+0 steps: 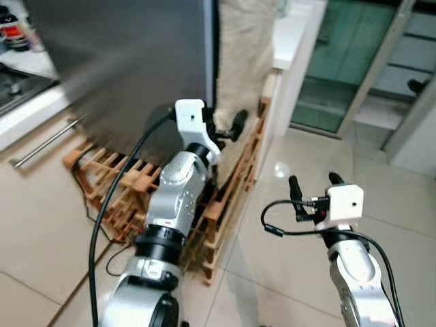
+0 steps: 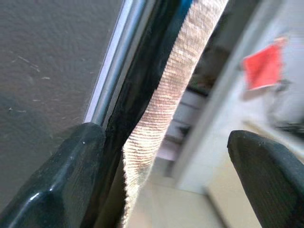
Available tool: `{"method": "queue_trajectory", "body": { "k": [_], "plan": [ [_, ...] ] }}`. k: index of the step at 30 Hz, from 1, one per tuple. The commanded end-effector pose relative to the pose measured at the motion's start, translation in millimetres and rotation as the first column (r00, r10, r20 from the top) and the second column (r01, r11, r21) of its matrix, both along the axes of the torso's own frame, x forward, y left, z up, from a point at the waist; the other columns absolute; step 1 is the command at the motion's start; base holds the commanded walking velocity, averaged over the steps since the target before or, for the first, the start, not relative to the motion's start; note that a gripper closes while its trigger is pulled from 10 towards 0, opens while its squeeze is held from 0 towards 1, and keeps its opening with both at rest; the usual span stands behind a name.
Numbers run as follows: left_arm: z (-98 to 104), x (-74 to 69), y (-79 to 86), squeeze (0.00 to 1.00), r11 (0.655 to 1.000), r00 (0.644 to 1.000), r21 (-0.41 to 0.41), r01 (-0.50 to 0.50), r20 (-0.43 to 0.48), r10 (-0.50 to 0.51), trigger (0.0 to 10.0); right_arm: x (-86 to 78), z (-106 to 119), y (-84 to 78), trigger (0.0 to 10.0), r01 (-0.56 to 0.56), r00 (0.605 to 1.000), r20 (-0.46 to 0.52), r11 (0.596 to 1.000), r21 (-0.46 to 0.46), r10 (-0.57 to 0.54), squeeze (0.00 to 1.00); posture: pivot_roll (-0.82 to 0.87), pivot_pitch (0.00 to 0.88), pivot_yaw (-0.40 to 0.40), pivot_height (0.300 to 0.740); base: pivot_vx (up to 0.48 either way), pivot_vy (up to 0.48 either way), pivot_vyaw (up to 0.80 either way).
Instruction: Restocking fridge
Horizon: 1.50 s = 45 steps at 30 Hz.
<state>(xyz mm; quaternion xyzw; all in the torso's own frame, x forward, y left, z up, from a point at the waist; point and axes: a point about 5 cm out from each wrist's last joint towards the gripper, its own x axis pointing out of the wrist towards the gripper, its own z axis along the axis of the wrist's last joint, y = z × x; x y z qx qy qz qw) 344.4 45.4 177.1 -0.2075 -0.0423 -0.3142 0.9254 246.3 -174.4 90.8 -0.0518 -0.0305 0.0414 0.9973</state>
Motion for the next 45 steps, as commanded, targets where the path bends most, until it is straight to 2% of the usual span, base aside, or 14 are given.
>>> {"method": "queue_trajectory", "body": {
  "k": [1,5,10,16,17,18,20,22,25,31,33,35,43,45],
  "plan": [
    [31.8,-27.8,-57.0,0.0,0.927,0.924,-0.074,0.367,0.149,-0.354,10.0,-2.3,2.8,-2.5,10.0,0.004,1.0,0.005,1.0,-0.012,-0.004,0.0,-0.24,0.0,0.034,0.74,0.0,0.0,0.0],
    [57.0,-33.2,-57.7,0.0,0.861,0.877,-0.199,0.467,0.225,-0.424,10.0,-6.1,2.9,-11.8,10.0,0.057,0.998,-0.006,0.998,0.005,-0.057,0.0,-0.24,0.0,0.031,0.74,0.0,0.0,0.0],
    [43.4,-25.3,-38.7,0.0,0.902,0.901,-0.12,0.415,0.191,-0.389,10.0,-10.2,1.0,-9.2,10.0,0.032,0.999,-0.014,0.999,0.001,-0.032,0.0,-0.25,0.0,0.04,0.74,0.0,0.0,0.0],
    [20.1,-18.7,18.5,0.0,0.968,0.958,0.061,0.244,0.141,-0.251,10.0,-4.2,8.0,3.4,10.0,-0.026,1.0,0.011,0.999,0.026,0.025,0.0,-0.21,0.0,0.032,0.74,0.0,0.0,0.0],
    [8.1,-19.7,43.3,0.0,0.978,0.977,0.142,0.15,0.128,-0.168,10.0,1.0,14.4,7.1,10.0,-0.046,0.999,0.03,0.998,0.037,0.045,0.0,-0.2,0.0,0.03,0.74,0.0,0.0,0.0],
    [8.1,-19.7,43.3,0.0,0.978,0.977,0.142,0.15,0.128,-0.168,10.0,1.0,14.4,7.1,10.0,-0.046,0.999,0.03,0.998,0.037,0.045,0.0,-0.2,0.0,0.03,0.74,0.0,0.0,0.0],
    [-2.0,-19.7,68.3,0.0,0.983,0.993,0.178,0.045,0.104,-0.064,10.0,5.3,19.9,10.4,10.0,-0.065,0.997,0.049,0.997,0.045,0.063,0.0,-0.18,0.0,0.024,0.74,0.0,0.0,0.0],
    [-6.1,-26.1,105.0,0.0,0.991,0.996,0.12,-0.059,0.068,0.051,10.0,10.8,27.2,15.2,10.0,-0.093,0.994,0.07,0.994,0.053,0.089,0.0,-0.15,0.0,0.012,0.74,0.0,0.0,0.0],
    [4.2,-48.8,130.2,0.0,0.993,0.993,0.107,-0.052,0.112,0.04,10.0,15.6,28.6,19.8,10.0,-0.128,0.99,0.061,0.989,0.068,0.124,0.0,-0.12,0.0,-0.004,0.74,0.0,0.0,0.0],
    [-5.1,-70.9,167.9,0.0,0.96,0.993,0.26,-0.099,0.08,0.081,10.0,26.0,21.9,17.4,10.0,-0.101,0.995,0.01,0.983,0.155,0.101,0.0,-0.08,0.0,-0.025,0.74,0.0,0.0,0.0],
    [-17.0,-65.0,191.3,0.0,0.896,0.943,0.296,-0.33,0.063,0.326,10.0,33.6,14.4,20.2,10.0,-0.103,0.993,-0.03,0.979,0.175,0.11,0.0,-0.06,0.0,-0.043,0.74,0.0,0.0,0.63],
    [-22.1,-62.1,191.2,0.0,0.849,0.88,0.244,-0.468,0.045,0.472,10.0,38.9,5.6,21.9,10.0,-0.092,0.991,-0.079,0.976,0.195,0.109,0.0,-0.04,0.0,-0.056,0.74,0.0,0.0,0.75],
    [-40.3,-69.3,168.9,0.0,0.824,0.845,0.234,-0.515,-0.025,0.535,10.0,45.3,2.6,34.2,10.0,-0.132,0.984,-0.091,0.967,0.216,0.155,0.0,-0.04,0.0,-0.047,0.74,0.0,0.0,0.72],
    [-47.2,-66.3,162.7,0.0,0.794,0.821,0.271,-0.544,-0.02,0.57,10.0,44.6,-3.8,37.9,10.0,-0.147,0.981,-0.097,0.967,0.208,0.17,0.0,-0.05,0.0,-0.03,0.74,0.0,0.0,0.7]
  ]
}}
